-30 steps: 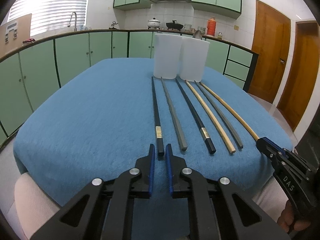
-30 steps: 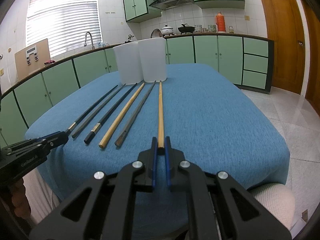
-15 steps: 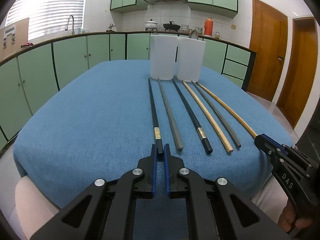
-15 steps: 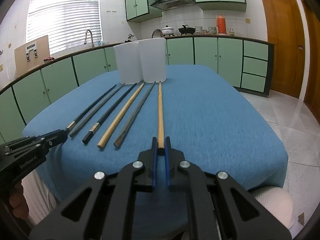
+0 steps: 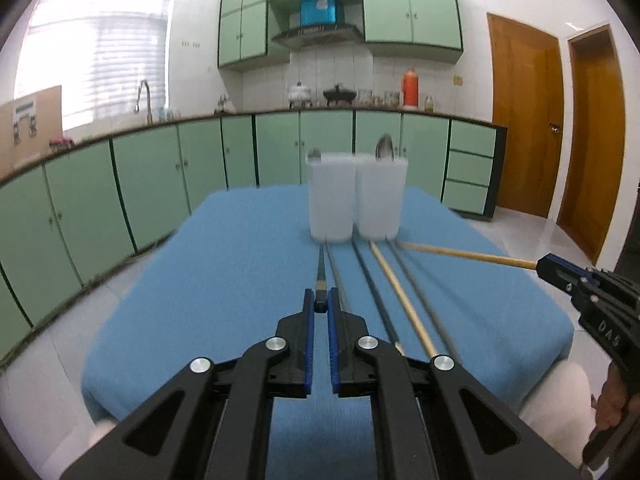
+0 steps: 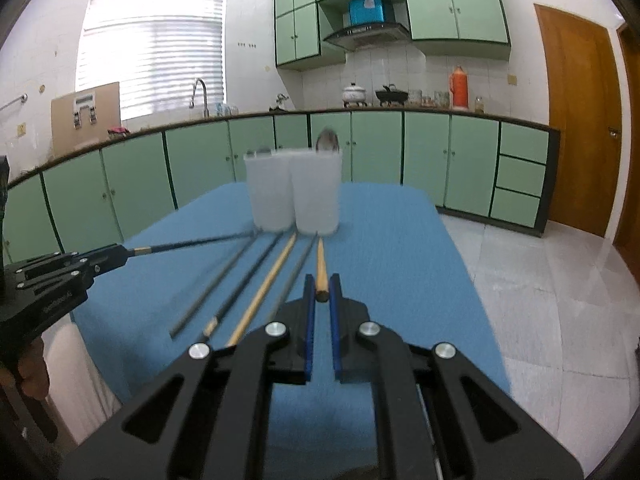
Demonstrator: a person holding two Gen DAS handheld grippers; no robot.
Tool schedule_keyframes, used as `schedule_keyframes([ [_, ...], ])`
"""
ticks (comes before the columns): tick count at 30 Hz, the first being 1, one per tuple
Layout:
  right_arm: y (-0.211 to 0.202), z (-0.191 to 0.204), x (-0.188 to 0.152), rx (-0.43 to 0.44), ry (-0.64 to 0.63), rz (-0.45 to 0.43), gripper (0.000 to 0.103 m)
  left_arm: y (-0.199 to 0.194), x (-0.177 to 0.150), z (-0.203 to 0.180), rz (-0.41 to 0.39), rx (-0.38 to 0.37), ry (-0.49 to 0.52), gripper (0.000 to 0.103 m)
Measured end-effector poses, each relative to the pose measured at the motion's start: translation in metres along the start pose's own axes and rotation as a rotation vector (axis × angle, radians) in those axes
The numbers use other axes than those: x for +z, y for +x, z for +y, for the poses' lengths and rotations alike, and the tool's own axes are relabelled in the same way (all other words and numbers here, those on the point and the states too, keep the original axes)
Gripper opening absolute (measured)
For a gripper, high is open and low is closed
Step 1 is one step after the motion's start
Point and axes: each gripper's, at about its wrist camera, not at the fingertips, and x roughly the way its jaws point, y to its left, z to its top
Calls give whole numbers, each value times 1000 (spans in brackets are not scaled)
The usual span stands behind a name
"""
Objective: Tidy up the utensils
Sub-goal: 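Lift both held chopsticks and carry them over the white holder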
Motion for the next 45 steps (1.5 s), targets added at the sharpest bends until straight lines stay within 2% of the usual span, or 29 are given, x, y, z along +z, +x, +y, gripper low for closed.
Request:
schedule_keyframes([
  [6, -11, -6, 41, 32, 39, -51, 6, -8, 34, 3, -57, -12, -7, 6],
  [11, -8, -12, 72, 54, 64, -49, 6, -11, 60, 9, -89, -29, -13, 6],
  [18, 3, -13, 112, 82, 46, -27, 6, -5, 89, 16, -104, -57, -9, 6],
  [37, 15, -18, 186, 167, -16, 2, 6, 9, 155, 28, -125, -110, -1, 6],
  [45, -6, -23, 236, 194, -49, -54, 6, -15, 198, 33, -231, -116, 3, 6],
])
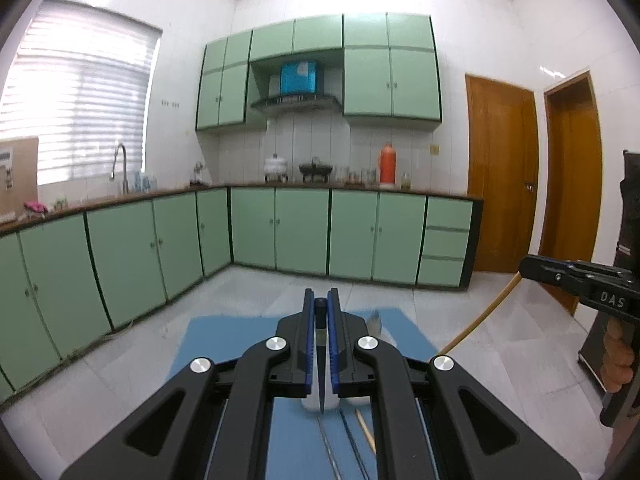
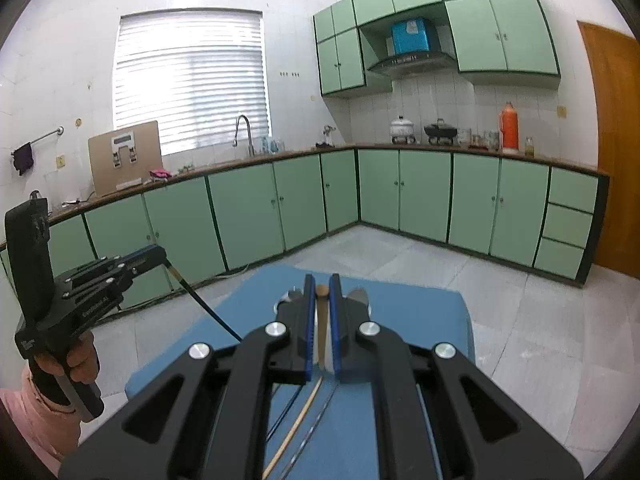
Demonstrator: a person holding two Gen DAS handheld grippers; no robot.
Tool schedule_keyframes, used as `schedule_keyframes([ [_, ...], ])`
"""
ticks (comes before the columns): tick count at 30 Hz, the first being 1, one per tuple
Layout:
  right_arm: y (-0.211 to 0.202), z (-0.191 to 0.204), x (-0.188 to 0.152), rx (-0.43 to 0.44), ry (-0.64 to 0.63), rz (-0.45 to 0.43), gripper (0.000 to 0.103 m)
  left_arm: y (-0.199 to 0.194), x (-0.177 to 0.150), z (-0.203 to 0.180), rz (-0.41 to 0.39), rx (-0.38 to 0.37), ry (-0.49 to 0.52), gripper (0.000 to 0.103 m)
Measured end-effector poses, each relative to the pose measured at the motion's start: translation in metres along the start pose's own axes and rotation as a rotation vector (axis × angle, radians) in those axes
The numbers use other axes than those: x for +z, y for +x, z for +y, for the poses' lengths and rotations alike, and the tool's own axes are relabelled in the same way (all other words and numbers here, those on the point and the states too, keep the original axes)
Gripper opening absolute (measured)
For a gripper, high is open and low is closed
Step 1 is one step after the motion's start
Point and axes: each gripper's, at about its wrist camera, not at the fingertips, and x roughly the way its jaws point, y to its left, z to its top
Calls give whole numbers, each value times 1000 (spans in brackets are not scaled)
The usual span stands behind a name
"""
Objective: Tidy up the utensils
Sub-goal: 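Lift both held chopsticks and carry them over the white holder, then lower the chopsticks into the holder and open both tools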
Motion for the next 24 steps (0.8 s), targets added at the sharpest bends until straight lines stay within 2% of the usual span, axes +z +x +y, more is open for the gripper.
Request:
schedule_keyframes([
  [6, -4, -8, 41, -9, -16, -45, 6, -7, 45, -5, -102, -2, 21, 6],
  [11, 21, -13, 64, -18, -26, -35, 6, 16, 68, -11, -144, 8, 33, 6],
  [15, 55, -14, 70, -22, -41, 9, 6, 52, 74, -14, -119, -2, 34, 6],
  [24, 129, -17, 57, -2, -27, 140, 6, 135, 56, -8, 0, 2, 27, 6],
])
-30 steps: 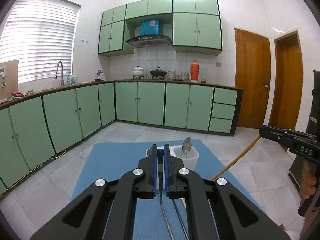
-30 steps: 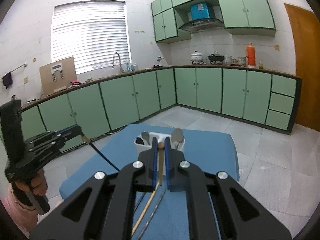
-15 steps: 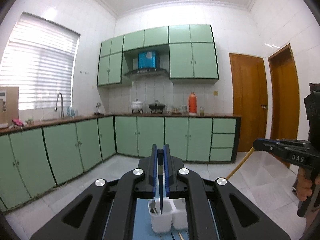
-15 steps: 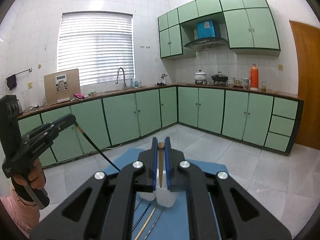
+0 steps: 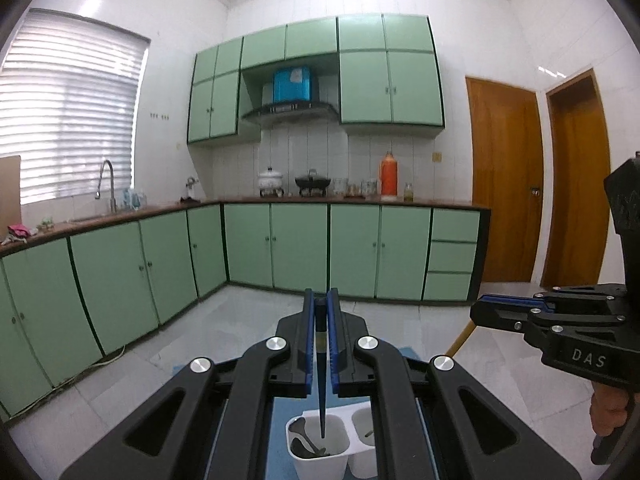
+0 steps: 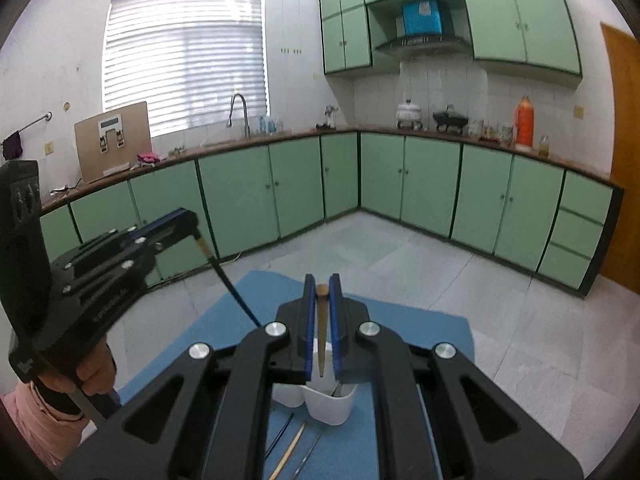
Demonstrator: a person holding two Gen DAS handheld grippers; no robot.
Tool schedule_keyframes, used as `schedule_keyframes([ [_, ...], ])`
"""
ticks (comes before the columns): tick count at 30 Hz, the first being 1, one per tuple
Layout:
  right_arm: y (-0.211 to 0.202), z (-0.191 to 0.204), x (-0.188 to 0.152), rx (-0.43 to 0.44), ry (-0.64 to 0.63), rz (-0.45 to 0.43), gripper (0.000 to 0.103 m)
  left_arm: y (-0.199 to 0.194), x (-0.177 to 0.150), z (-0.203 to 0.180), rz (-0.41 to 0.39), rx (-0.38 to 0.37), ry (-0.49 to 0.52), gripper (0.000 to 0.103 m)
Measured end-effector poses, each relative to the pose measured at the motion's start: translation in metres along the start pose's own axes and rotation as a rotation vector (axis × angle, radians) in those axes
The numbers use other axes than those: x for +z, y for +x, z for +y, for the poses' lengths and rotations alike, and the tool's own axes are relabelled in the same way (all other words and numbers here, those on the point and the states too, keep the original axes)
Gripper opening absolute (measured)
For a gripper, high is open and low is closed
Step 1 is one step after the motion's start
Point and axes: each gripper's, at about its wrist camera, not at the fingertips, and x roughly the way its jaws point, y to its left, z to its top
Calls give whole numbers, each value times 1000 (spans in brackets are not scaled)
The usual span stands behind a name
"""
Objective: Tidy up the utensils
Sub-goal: 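Lower the chopsticks into the holder and open both tools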
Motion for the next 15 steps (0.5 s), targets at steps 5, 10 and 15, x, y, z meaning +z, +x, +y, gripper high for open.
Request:
schedule_keyframes([
  [5, 32, -3, -5, 14, 21, 52, 6, 33, -17, 6, 63, -7, -11, 6],
  [10, 58, -4, -14, 18, 36, 92, 6, 53, -34, 9, 109, -7, -19, 6],
  [15, 78, -5, -21, 20, 43, 124, 6, 70, -49, 12, 149, -5, -26, 6],
])
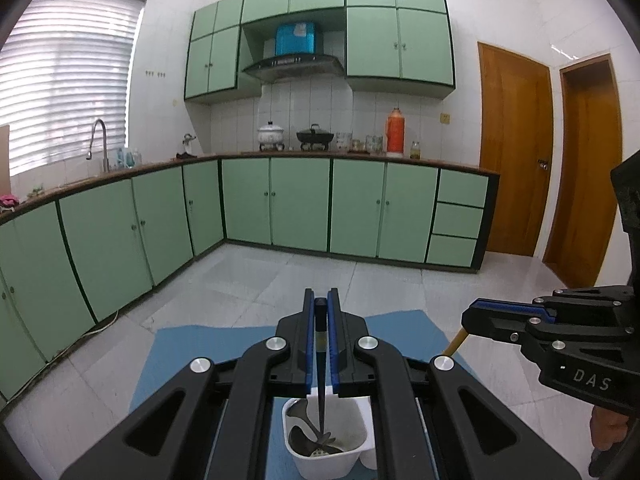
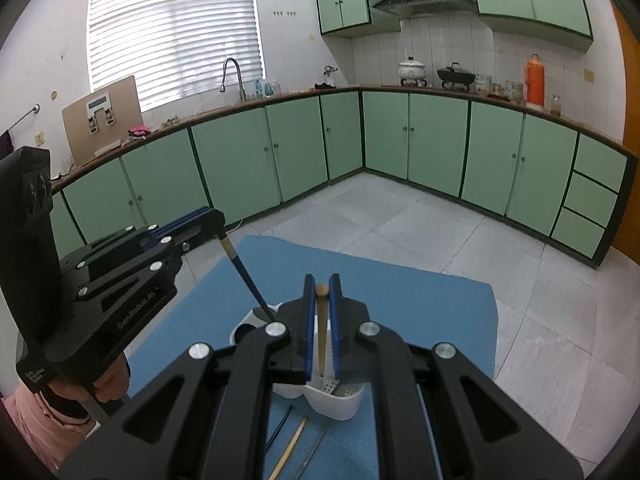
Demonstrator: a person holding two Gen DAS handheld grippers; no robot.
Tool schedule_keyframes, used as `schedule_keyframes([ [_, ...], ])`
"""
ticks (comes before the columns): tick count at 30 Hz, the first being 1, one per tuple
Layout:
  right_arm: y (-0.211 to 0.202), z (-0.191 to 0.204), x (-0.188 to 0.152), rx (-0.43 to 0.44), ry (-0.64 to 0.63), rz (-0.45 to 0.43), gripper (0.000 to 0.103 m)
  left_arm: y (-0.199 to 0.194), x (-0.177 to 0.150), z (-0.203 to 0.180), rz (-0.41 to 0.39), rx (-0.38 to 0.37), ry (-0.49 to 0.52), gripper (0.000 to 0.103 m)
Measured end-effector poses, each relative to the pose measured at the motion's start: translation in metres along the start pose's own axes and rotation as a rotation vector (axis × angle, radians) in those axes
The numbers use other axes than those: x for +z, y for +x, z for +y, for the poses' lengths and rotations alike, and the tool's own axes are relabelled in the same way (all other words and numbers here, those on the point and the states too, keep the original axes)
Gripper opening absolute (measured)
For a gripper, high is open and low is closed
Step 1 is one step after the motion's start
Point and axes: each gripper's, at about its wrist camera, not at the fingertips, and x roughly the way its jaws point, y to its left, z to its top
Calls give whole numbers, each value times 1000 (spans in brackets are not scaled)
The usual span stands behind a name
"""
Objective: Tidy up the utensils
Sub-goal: 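Lower the chopsticks into the holder and open both tools, then move both open tools back over the remaining chopsticks on the table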
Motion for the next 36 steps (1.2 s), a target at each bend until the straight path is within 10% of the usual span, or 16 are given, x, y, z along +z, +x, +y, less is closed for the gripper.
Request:
schedule_keyframes([
  [18, 18, -19, -15, -27, 82, 13, 9, 14, -17, 18, 42, 25, -28, 9],
  [36, -22, -37, -34, -78, 121, -94, 41, -20, -21, 33, -21, 52, -57, 63],
])
